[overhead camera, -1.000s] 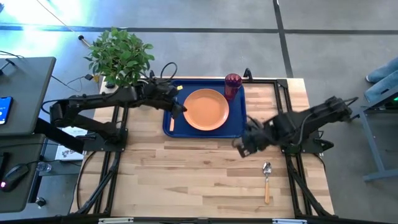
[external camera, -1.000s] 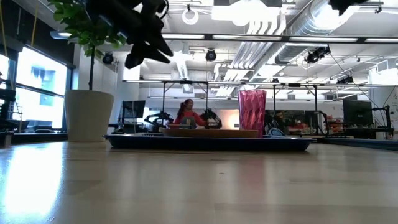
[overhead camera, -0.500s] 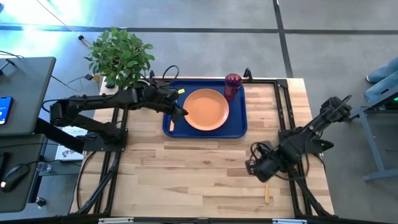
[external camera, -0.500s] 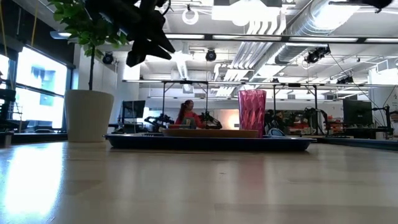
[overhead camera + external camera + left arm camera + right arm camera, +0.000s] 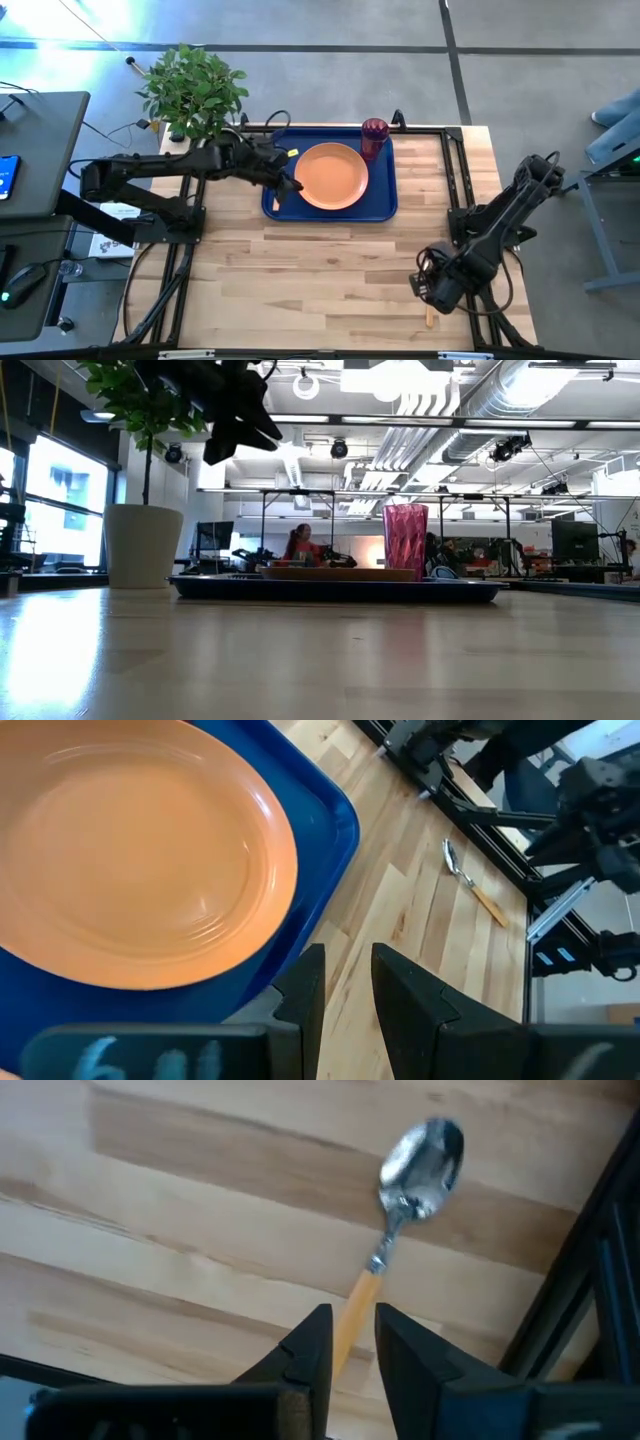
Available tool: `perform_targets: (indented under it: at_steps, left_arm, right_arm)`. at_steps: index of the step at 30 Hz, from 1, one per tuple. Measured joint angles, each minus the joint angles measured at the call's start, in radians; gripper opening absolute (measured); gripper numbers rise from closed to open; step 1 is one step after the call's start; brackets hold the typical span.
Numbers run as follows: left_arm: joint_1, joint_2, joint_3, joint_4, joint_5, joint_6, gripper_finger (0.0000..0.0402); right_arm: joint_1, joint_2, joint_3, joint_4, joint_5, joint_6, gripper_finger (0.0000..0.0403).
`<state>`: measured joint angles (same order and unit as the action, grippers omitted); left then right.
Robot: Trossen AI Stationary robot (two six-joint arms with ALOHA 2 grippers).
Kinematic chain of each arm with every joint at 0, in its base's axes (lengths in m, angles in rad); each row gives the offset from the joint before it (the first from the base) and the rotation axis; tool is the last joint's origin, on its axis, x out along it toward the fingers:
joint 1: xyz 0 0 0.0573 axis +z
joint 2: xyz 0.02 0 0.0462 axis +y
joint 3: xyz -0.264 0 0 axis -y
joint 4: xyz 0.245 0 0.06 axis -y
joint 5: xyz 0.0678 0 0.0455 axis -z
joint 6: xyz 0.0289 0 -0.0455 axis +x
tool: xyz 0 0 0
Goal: Pick and place plate/cup/fork/spoon on tray
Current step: Put the spoon on the tray to the left of the plate
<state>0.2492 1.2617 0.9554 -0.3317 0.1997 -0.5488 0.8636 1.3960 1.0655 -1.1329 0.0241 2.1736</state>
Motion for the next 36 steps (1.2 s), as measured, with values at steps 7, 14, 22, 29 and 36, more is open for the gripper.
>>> perform_targets:
  at_steps: [7,14,22,29,36]
  left_arm:
    - [-0.031,0.000,0.000,0.000,-0.001,0.000,0.0076]
    - [-0.037,0.000,0.000,0.000,-0.001,-0.026,0.0076]
    - [-0.037,0.000,0.000,0.000,-0.001,-0.026,0.0076]
    - [-0.037,0.000,0.000,0.000,-0.001,-0.025,0.0076]
    - [-0.037,0.000,0.000,0.000,-0.001,-0.024,0.0076]
  right_arm:
    - [0.030,0.000,-0.158,0.178,-0.111,0.048,0.0125]
    - [0.033,0.000,-0.295,0.412,-0.106,0.054,0.0162]
    - [0.018,0.002,-0.364,0.465,-0.130,0.072,0.0162]
    - [0.000,0.091,-0.364,0.492,-0.137,0.072,0.0139]
    - [-0.003,0.179,-0.332,0.486,-0.149,0.072,0.0125]
